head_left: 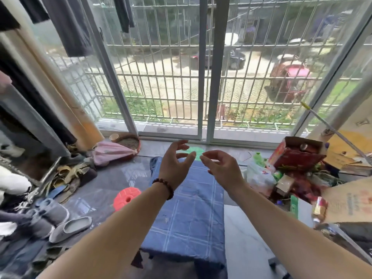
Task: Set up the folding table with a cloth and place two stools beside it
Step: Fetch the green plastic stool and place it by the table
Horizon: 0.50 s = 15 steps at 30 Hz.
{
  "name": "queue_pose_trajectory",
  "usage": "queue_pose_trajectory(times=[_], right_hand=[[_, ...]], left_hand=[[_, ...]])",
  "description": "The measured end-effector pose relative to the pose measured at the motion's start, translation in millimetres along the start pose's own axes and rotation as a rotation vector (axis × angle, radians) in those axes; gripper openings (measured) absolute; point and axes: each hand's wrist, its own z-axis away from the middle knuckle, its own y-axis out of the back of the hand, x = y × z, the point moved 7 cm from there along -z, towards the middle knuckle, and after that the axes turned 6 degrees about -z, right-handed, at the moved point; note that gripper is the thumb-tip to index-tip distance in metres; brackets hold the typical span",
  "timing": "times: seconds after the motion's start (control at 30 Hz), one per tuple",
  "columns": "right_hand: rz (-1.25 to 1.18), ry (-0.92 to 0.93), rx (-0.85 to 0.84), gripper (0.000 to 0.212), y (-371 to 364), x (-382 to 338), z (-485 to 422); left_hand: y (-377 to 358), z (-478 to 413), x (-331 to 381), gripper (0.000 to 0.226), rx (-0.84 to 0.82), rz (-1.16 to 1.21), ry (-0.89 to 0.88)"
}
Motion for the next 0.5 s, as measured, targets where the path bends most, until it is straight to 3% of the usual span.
queue_pose_trajectory(times=[0.5], right_hand=[[0.012, -0.024, 0.008, 0.009, -229, 6, 22]], left_hand=[[210, -19, -100, 0.033, -0.048, -0.055, -0.050]])
